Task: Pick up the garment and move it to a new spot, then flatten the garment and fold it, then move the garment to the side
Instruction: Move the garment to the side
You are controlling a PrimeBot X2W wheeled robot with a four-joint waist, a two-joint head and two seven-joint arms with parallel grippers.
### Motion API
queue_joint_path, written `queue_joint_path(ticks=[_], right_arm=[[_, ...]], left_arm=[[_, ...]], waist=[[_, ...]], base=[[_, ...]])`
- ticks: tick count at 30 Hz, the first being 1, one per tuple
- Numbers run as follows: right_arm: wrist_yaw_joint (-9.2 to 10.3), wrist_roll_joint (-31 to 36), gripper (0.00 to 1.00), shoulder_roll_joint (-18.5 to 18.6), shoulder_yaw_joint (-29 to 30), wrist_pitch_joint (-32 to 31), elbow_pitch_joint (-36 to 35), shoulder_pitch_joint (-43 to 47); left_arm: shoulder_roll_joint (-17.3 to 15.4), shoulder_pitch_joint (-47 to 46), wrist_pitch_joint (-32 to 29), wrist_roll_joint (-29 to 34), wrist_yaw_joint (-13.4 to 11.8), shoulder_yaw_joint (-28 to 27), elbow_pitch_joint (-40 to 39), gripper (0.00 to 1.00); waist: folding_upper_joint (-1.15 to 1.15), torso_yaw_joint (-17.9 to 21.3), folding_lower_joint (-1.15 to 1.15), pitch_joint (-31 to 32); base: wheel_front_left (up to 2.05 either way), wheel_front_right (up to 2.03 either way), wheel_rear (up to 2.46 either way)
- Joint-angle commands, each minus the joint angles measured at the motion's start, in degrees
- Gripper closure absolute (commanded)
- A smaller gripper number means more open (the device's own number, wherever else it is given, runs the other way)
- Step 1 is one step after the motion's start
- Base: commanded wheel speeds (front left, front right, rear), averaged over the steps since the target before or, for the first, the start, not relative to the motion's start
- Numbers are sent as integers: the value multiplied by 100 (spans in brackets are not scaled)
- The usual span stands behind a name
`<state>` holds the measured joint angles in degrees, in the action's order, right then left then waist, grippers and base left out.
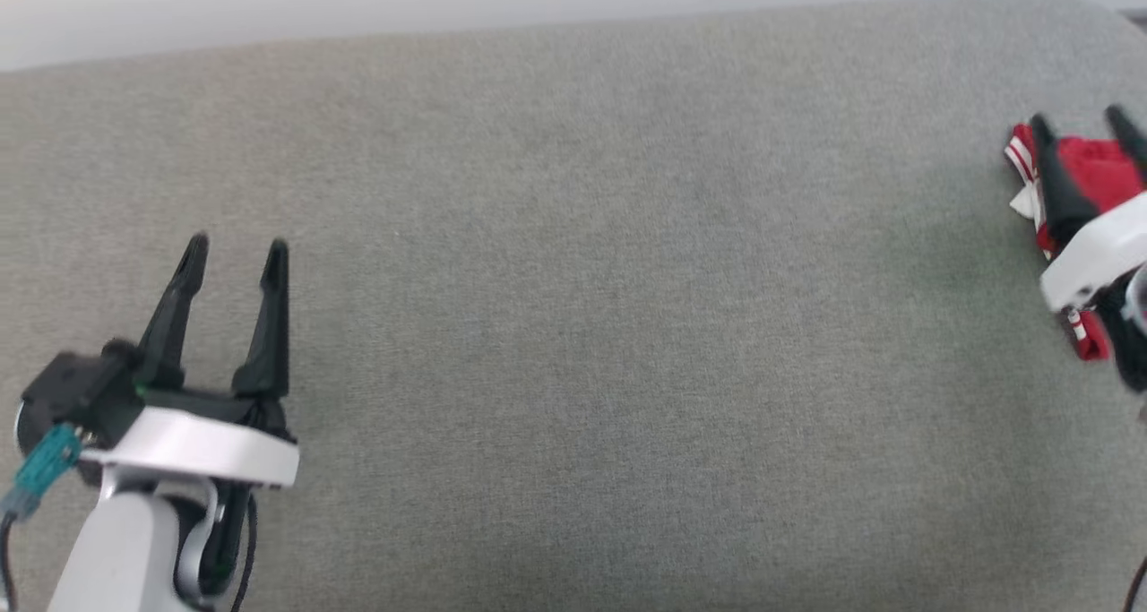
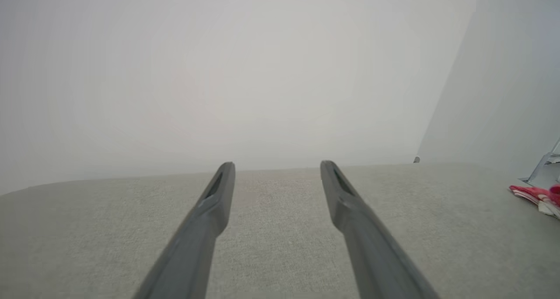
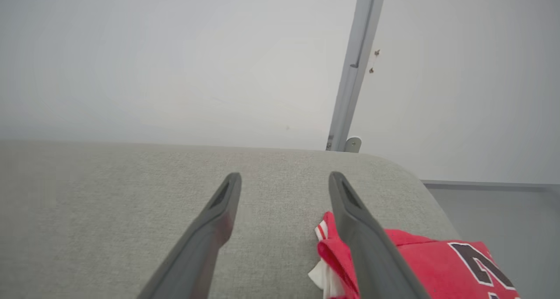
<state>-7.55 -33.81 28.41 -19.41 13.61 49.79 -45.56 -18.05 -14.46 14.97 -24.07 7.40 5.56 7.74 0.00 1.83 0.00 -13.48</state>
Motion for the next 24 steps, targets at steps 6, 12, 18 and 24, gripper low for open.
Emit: queue_joint_path(ticks=[6, 12, 18, 24], right_arm=[[13, 37, 0, -118, -30, 131, -421, 635], [13, 131, 0, -265, 240, 154, -876, 1216], [13, 500, 0, -500, 755, 152, -1555, 2004], [12, 922, 0, -833, 1330, 153, -2241, 2818]], left_arm=[[128, 645, 25, 208, 8, -419, -135, 0], [278, 1134, 25, 265, 8, -702, -240, 0], [419, 1500, 25, 301, 8, -890, -338, 0], [512, 1803, 25, 331, 8, -1060, -491, 0]], waist=[[0, -131, 0, 326], [0, -196, 0, 526], [0, -241, 0, 711], [0, -270, 0, 864]], base=[[0, 0, 0], [0, 0, 0], [0, 0, 0], [0, 0, 0]])
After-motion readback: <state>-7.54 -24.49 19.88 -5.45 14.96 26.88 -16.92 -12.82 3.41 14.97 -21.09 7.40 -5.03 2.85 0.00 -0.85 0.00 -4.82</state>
